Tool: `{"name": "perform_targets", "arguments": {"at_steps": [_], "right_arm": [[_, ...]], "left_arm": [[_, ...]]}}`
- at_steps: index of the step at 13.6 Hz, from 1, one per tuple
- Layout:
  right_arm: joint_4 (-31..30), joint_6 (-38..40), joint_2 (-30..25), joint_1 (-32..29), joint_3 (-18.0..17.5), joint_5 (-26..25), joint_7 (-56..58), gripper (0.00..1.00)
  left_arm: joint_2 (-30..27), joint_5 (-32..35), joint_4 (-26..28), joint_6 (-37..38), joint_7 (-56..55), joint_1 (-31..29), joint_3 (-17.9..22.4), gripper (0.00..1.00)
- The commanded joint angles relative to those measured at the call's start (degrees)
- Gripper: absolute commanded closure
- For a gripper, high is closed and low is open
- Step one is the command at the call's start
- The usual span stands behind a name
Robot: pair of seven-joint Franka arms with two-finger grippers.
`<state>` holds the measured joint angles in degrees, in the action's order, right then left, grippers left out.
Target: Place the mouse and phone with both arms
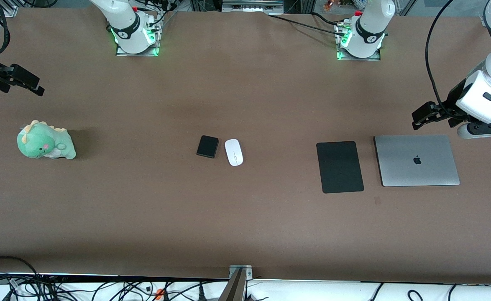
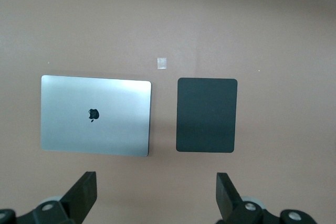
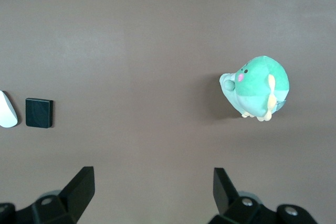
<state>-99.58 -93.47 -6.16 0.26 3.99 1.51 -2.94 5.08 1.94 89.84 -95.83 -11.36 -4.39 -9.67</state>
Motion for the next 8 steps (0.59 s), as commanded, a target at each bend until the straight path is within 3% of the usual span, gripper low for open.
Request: {"name": "perform_targets", "arguments": {"at_steps": [1,8], "right_arm": [[0.3,1.0,-0.7,0.2,-0.1,-0.8,0.7,0.0],[0.3,1.0,-0.7,0.2,-0.1,-0.8,0.7,0.0]], "left_arm": [[-0.8,0.1,0.1,1.0,0.6,-0.2,-0.3,0.0],[-0.2,-0.1,-1.2,1.0,0.3,0.3,-0.3,0.0]]}}
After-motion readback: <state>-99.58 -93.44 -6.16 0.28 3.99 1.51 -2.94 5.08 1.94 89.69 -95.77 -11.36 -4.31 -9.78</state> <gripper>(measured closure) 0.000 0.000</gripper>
